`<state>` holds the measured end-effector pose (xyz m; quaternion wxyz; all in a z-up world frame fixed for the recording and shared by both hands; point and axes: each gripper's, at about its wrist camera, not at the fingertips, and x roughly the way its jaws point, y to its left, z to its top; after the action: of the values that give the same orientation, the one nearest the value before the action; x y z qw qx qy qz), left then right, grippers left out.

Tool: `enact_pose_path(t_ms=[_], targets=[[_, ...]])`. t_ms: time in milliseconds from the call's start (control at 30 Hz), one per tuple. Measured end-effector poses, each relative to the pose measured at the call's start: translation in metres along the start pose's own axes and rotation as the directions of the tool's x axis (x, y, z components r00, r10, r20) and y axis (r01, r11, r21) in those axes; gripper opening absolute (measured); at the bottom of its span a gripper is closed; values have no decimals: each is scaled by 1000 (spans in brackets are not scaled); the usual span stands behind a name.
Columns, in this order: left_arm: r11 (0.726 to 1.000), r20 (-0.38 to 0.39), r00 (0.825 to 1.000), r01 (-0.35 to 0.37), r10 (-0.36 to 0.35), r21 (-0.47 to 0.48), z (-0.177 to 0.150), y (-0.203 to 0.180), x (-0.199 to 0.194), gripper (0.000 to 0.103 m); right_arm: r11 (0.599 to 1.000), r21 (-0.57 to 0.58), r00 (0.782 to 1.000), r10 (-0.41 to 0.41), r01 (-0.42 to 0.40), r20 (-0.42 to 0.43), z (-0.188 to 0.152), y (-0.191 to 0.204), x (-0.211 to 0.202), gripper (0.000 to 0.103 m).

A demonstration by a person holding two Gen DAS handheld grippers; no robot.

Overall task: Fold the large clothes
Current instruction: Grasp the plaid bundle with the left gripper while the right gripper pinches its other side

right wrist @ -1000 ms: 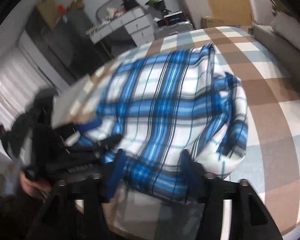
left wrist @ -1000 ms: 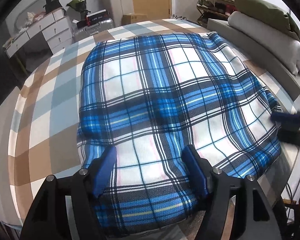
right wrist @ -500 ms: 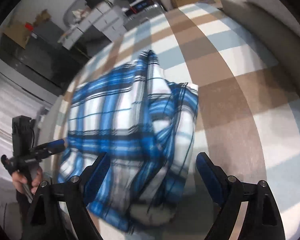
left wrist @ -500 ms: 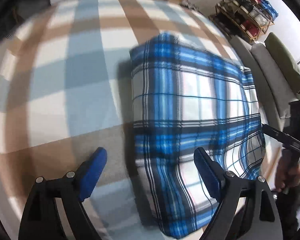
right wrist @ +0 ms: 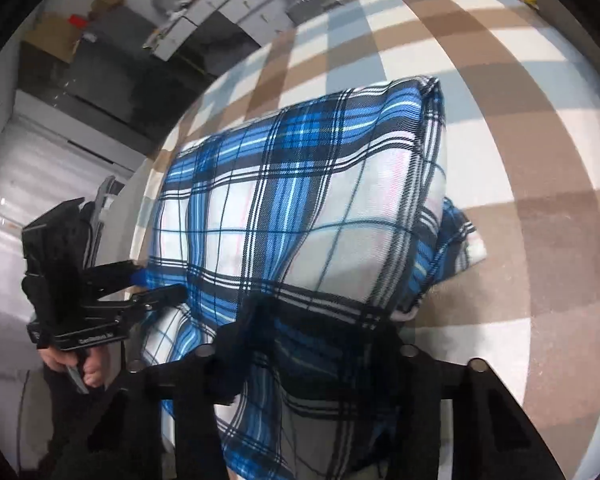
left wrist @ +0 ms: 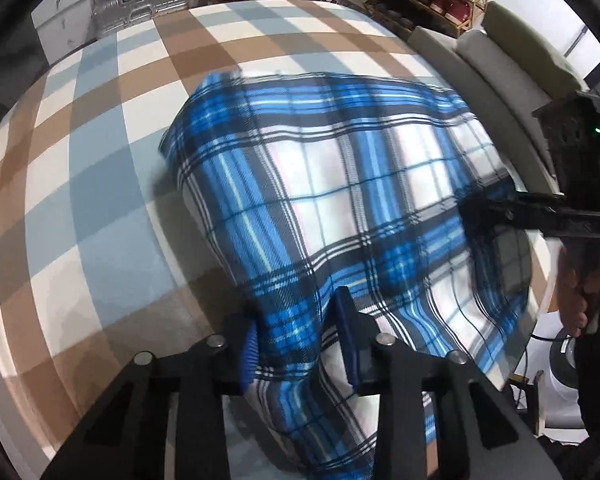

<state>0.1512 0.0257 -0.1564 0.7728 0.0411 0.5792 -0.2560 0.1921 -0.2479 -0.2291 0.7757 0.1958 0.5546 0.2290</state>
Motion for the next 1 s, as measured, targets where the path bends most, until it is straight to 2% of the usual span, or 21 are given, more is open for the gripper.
enact_pose_path(t_ms=[100,133,200,267,333,433,533,667,767,833,867,900,933,967,1000], targets=[[999,16,1000,13,-13,30,-14,-15,-11,25,995,-11,994,101,-101,33,-10,-7,-14,29],[1000,23,999,26,-26,7,-17,-15,-11,25,995,-25,995,98,-97,34,-13,-8,-15,29],[1000,13,1000,7,-7,-15,-16,-8,-3,28,996,-65,997,70,-68,25,-18,-7,-10,29],[997,6,1000,19,-18,-68,-15,6,6,35,995,-25,996,93,-93,13,-18,-15,-7,30],[992,16,999,48,-46,-119,-16,15,9,37,996,-36,997,82,-82,11,-17,-12,-7,29],[996,31,1000,0,2,-91,-18,4,8,35,997,-77,999,32,-30,25,-19,-2,-7,29],[997,53,997,-47,50,-56,-23,-10,2,27,994,-107,999,11,-6,46,-20,7,-7,26],[998,83,996,-39,43,-46,-26,-18,-11,18,981,-192,993,41,-19,108,-21,19,-25,22],[999,122,992,-36,39,-27,-35,-25,-24,17,979,-194,987,95,-68,131,-26,17,-39,22],[999,135,990,-25,30,-36,-39,-22,-23,18,980,-194,988,80,-53,130,-32,17,-36,22],[999,122,992,-27,32,-41,-40,-18,-19,20,981,-190,991,68,-45,114,-33,18,-27,22],[997,97,995,-27,34,-70,-41,-10,-9,28,982,-185,993,56,-37,100,-33,14,-21,22],[994,71,997,-9,16,-109,-42,-1,1,32,984,-175,995,52,-36,86,-31,10,-15,22],[989,50,999,19,-12,-147,-42,8,9,42,985,-165,995,54,-40,79,-31,7,-13,22],[980,59,997,55,-45,-192,-43,18,11,47,987,-152,996,57,-45,71,-31,3,-13,23]])
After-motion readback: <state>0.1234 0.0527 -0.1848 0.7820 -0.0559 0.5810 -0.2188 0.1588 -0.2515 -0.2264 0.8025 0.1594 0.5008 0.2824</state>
